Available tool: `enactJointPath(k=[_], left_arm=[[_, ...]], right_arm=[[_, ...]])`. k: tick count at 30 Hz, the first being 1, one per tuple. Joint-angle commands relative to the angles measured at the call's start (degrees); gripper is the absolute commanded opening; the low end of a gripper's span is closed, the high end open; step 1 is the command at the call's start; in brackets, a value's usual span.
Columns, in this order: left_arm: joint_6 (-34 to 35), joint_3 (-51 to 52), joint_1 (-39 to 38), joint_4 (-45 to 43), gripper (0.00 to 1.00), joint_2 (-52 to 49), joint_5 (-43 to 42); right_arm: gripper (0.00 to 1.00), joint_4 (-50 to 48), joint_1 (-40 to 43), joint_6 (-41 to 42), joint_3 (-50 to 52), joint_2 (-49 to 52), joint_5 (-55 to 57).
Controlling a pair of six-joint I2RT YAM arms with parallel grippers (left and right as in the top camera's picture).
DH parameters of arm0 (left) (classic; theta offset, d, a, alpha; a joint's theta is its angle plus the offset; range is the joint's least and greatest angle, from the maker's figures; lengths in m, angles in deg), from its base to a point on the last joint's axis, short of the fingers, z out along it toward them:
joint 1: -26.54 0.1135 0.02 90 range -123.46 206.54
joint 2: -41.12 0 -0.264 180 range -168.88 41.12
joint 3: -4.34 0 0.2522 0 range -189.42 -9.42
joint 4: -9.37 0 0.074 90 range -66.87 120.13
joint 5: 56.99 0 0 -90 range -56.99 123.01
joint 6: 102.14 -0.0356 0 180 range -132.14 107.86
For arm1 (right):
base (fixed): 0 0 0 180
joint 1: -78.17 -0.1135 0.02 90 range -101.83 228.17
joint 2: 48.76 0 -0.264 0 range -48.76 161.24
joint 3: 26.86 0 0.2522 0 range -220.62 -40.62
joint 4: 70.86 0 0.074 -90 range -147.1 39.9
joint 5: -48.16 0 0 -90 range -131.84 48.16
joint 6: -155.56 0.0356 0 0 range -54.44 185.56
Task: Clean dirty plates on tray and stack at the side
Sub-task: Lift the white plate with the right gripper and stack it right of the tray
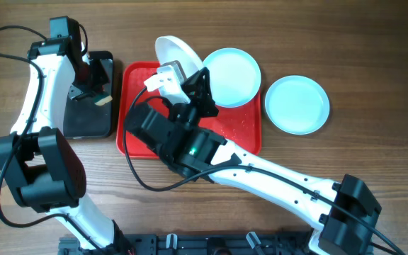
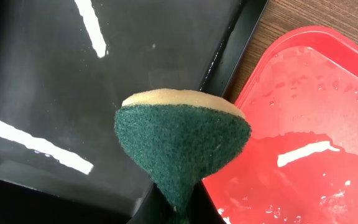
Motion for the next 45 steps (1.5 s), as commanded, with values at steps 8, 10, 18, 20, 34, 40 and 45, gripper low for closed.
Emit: enactJointPath(k=[8, 10, 18, 20, 34, 40, 45], left_arm=[[0.74, 0.31, 0.17, -0.17, 0.04, -0.63, 0.74], [0.74, 0.31, 0.17, -0.17, 0.04, -0.63, 0.74], [0.74, 0.31, 0.17, -0.15, 0.04, -0.63, 0.74], [0.72, 0.31, 0.17, -0.15, 0.04, -0.63, 0.74], [0.72, 0.31, 0.15, -0.13, 0.04, -0.63, 0.74], [0.76, 0.31, 0.15, -0.13, 0.04, -0.63, 0.72], [0.74, 0.31, 0.15, -0.15, 0.04, -0.63, 0.72]], right_arm=[[0.04, 3.89, -0.15, 5.46, -0.35, 0.11, -7.17], [0.04, 7.48, 0.04, 10.86, -0.35, 0.11, -12.55], [0.04, 20.63, 8.83, 31.41, -0.35, -2.62, -45.24], [0.04, 21.09, 13.4, 31.19, -0.37, -4.48, -53.62], [0.04, 30.58, 54.64, 23.02, 0.59, -9.53, -81.11], [0.04, 29.75, 67.78, 21.55, 6.67, -9.46, -80.94], [0.04, 24.74, 72.89, 20.74, 14.27, -9.38, -80.94]])
